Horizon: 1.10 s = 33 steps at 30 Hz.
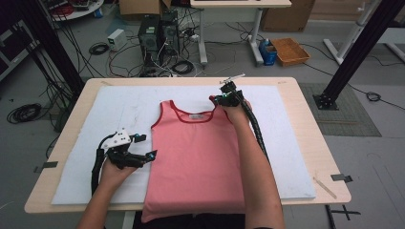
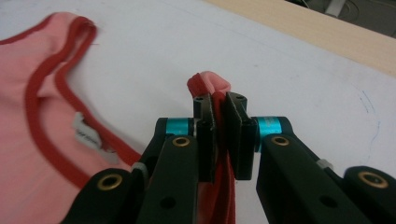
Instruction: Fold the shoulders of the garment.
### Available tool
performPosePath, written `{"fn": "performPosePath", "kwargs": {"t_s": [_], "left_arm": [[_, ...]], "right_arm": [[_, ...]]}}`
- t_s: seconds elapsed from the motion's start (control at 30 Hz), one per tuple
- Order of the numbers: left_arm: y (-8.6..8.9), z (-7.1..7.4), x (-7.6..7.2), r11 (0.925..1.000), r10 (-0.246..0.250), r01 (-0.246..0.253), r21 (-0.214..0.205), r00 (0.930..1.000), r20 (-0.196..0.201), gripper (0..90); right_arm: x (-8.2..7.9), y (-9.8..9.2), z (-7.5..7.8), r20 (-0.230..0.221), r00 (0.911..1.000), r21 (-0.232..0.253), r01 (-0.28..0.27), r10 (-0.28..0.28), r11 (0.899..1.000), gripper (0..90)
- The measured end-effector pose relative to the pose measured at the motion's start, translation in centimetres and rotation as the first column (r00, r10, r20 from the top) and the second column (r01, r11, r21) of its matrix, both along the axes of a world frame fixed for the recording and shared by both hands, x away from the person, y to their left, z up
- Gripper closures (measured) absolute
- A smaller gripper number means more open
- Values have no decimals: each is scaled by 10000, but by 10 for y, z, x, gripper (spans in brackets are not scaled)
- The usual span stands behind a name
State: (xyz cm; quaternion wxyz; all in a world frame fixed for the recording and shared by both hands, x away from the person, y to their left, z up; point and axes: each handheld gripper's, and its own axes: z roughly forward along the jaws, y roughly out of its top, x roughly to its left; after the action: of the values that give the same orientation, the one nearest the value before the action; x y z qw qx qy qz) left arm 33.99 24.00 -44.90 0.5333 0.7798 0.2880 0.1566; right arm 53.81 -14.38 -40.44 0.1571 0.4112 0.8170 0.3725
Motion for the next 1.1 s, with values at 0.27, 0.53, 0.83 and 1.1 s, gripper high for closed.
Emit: {"fn": "performPosePath", "kwargs": {"t_s": [0.27,0.53,0.83,1.1], "left_arm": [[-1,0,0,10000,-7,6,78,10000,43,183],[-2,0,-1,9999,18,-19,145,10000,70,183],[-1,0,0,9999,39,-39,97,10000,22,182],[-2,0,-1,9999,46,-46,136,10000,44,182]], "right_arm": [[-37,-3,18,574,9955,202,-770,757,9968,831],[-78,-3,17,959,9864,362,-1376,1336,9898,831],[-119,-1,3,1141,9733,54,-2011,1992,9796,831],[-159,-3,-19,1076,9568,-200,-2696,2701,9628,842]]}}
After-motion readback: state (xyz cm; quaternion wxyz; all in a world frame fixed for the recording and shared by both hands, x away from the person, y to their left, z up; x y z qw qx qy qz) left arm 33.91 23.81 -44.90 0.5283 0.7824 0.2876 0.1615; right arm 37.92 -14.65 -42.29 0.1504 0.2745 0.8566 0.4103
